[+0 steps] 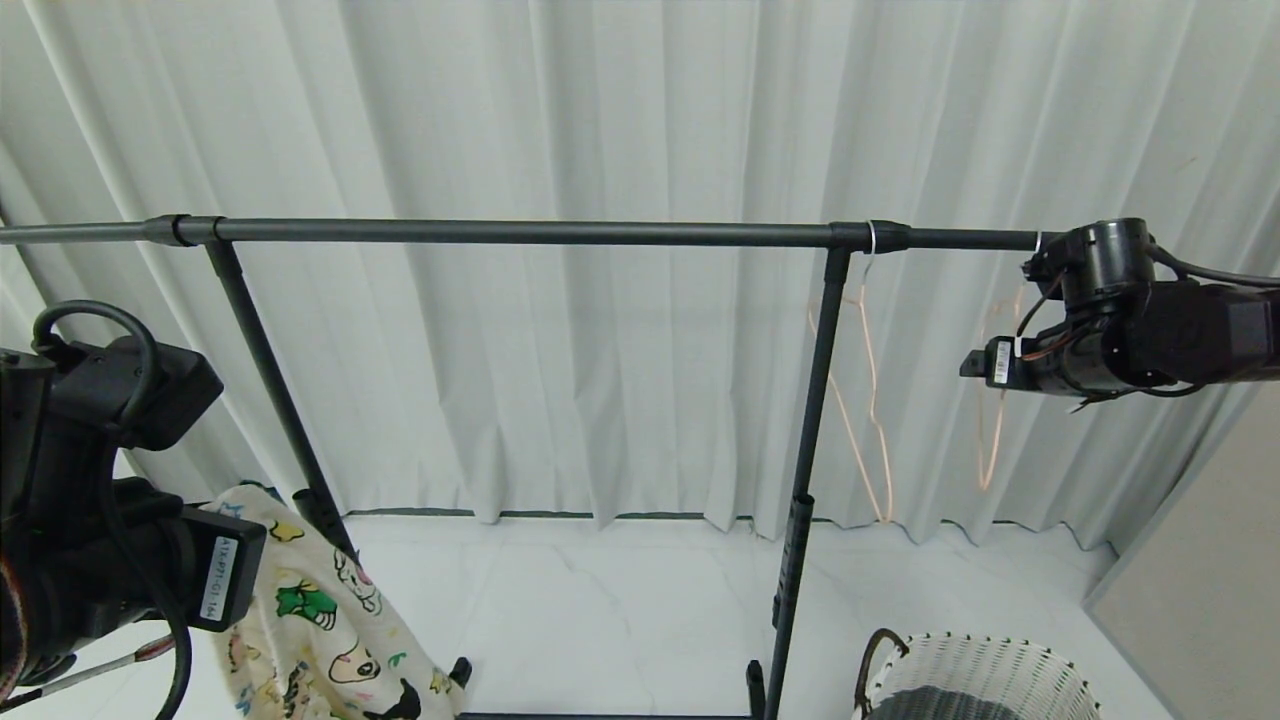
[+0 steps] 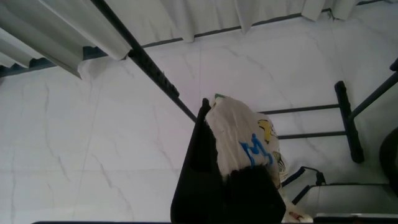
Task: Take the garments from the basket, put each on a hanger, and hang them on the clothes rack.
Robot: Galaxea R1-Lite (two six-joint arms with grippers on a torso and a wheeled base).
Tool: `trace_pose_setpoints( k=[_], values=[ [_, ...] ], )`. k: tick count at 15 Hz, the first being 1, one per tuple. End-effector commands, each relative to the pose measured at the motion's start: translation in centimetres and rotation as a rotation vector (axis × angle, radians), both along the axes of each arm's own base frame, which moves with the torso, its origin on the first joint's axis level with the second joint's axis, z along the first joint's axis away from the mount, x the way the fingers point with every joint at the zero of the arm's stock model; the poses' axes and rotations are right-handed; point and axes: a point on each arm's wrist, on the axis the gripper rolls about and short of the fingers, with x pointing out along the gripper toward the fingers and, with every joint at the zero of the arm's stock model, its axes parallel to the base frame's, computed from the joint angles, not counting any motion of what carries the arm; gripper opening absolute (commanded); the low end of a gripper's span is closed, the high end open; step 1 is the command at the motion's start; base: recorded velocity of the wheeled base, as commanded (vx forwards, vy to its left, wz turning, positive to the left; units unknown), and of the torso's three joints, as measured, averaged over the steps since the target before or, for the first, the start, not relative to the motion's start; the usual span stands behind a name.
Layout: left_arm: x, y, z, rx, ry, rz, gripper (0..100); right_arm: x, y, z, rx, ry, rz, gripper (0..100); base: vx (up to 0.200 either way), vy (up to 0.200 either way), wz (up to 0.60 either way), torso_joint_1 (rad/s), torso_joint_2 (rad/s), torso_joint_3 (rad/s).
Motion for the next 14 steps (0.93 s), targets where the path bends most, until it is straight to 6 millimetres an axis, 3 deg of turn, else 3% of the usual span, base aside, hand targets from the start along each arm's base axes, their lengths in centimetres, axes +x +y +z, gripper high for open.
trace_pose_setpoints(
  k=[1, 8, 9, 14],
  values=[
    [0.02, 0.0, -0.01, 0.0, 0.001, 0.0, 0, 0.04, 0.02, -0.06, 0.0, 0.001, 0.0, 100, 0.0, 0.0, 0.0, 0.0, 0.0, 0.0],
    [0.08, -0.03, -0.06, 0.001, 0.004, 0.0, 0, 0.64, 0.17, -1.03, 0.008, 0.023, 0.017, 100, 0.0, 0.0, 0.0, 0.0, 0.0, 0.0],
    [0.08, -0.03, -0.06, 0.001, 0.004, 0.0, 0, 0.68, 0.18, -1.05, 0.008, 0.023, 0.017, 0, 0.0, 0.0, 0.0, 0.0, 0.0, 0.0],
    [0.05, -0.02, -0.03, 0.001, 0.002, 0.0, 0, 0.71, 0.16, -0.85, 0.011, 0.016, 0.034, 0, 0.0, 0.0, 0.0, 0.0, 0.0, 0.0]
  ],
)
